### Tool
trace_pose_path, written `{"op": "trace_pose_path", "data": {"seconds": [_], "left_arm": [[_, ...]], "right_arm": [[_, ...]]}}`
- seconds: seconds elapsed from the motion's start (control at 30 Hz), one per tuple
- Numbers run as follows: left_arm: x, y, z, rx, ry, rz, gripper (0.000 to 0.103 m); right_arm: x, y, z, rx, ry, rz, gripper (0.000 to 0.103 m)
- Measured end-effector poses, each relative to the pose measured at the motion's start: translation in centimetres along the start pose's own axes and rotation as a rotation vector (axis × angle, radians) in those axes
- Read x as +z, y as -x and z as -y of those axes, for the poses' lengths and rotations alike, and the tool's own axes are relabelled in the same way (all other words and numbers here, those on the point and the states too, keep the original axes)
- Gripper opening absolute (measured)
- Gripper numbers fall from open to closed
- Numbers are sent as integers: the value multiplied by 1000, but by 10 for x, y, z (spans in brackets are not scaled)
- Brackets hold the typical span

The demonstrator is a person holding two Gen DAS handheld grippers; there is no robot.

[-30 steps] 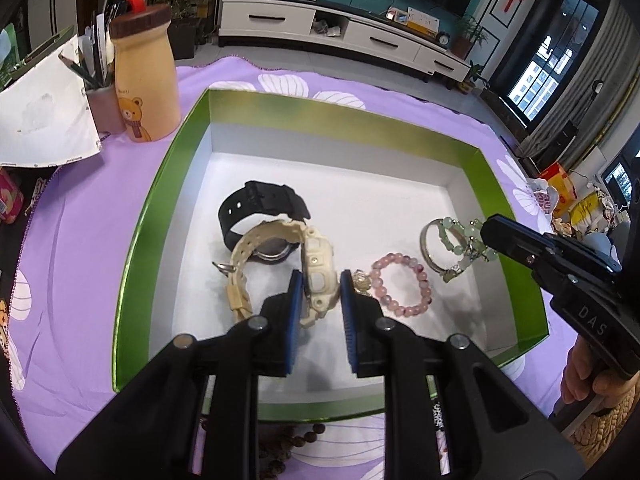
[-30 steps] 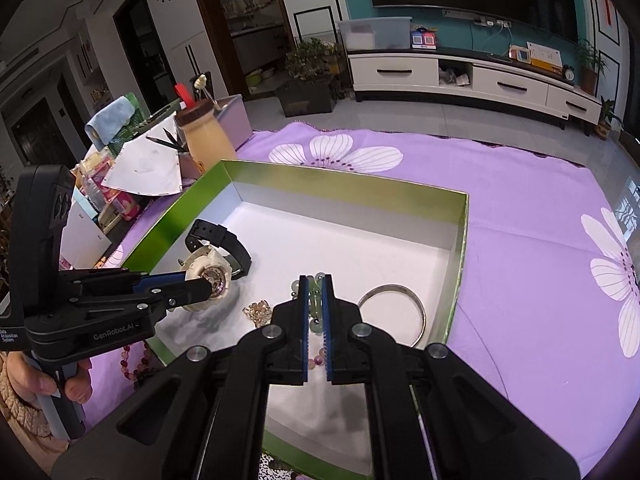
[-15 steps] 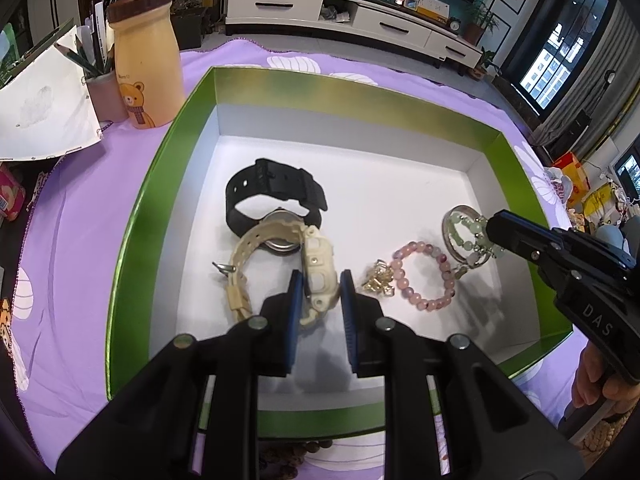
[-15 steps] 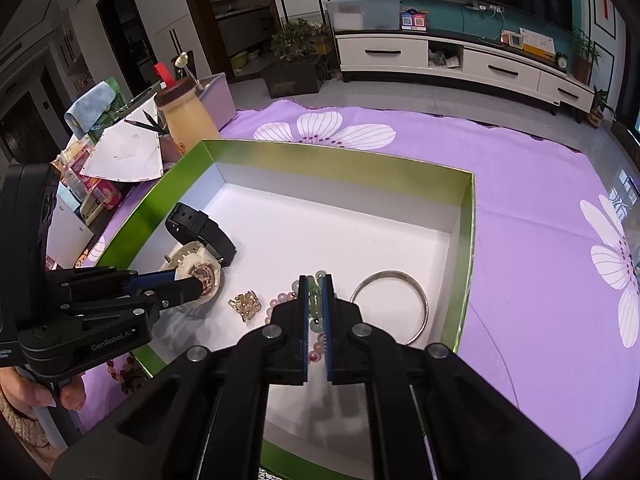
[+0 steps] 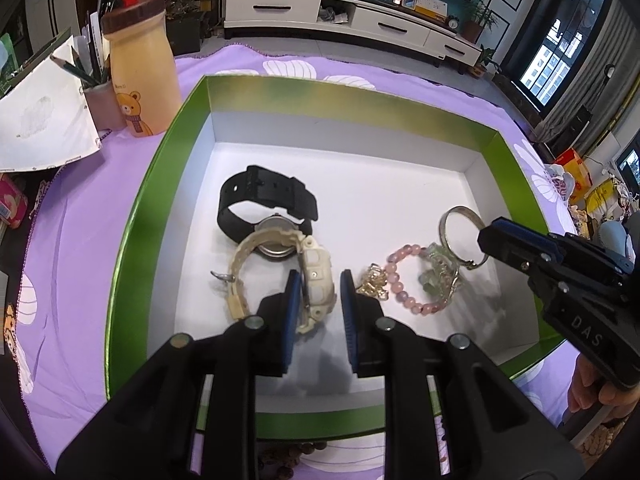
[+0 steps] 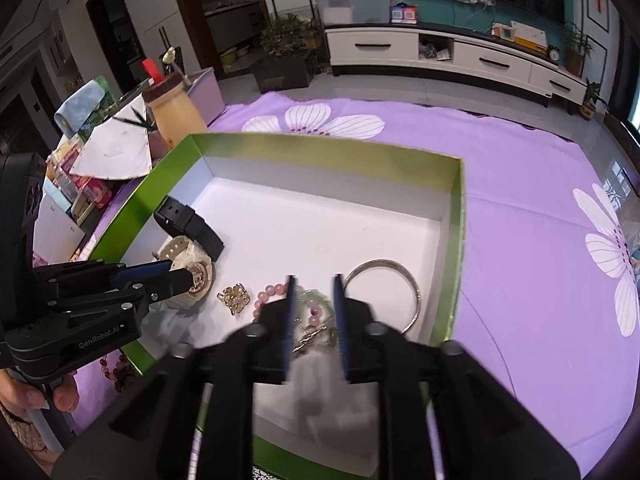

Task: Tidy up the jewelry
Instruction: 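Lift both open tools out of the green box, then grasp the small gold ring on the cloth with the right tool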

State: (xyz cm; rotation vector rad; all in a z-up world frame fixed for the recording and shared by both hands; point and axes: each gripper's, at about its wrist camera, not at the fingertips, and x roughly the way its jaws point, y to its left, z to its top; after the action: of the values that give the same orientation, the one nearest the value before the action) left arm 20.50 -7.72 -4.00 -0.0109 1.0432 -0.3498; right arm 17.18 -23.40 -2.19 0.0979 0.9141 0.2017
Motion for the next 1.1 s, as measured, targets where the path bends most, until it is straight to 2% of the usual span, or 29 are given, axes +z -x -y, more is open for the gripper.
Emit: {"op": "trace_pose_path", "data": {"seconds": [0.13, 0.23, 0.3, 0.37, 0.5, 0.63, 0.9, 1.1], "left_arm": [[0, 7, 2, -7, -9, 19, 33], [1, 16, 9, -12, -23, 42, 52], [1, 21, 14, -14, -40, 57, 58], [1, 28, 20, -11, -58, 75, 69], [-3, 40, 29, -14, -79, 103, 82], [-9, 57, 33, -23, -71, 133, 98], [-34, 87, 15, -79, 38, 170, 101], [-59, 103, 2, -110, 129, 207, 101]], "right_arm": [[-1, 8, 1, -5, 4, 15, 22], [-2, 18, 3, -12, 3, 41, 36], [-3, 29, 5, -15, -3, 74, 50], [-4, 38, 6, -19, -6, 99, 53], [-8, 62, 11, -31, -17, 153, 61], [-17, 92, 20, -30, -44, 214, 64], [-53, 133, 31, -19, -57, 246, 64], [-92, 141, 28, 3, -22, 203, 64]]}}
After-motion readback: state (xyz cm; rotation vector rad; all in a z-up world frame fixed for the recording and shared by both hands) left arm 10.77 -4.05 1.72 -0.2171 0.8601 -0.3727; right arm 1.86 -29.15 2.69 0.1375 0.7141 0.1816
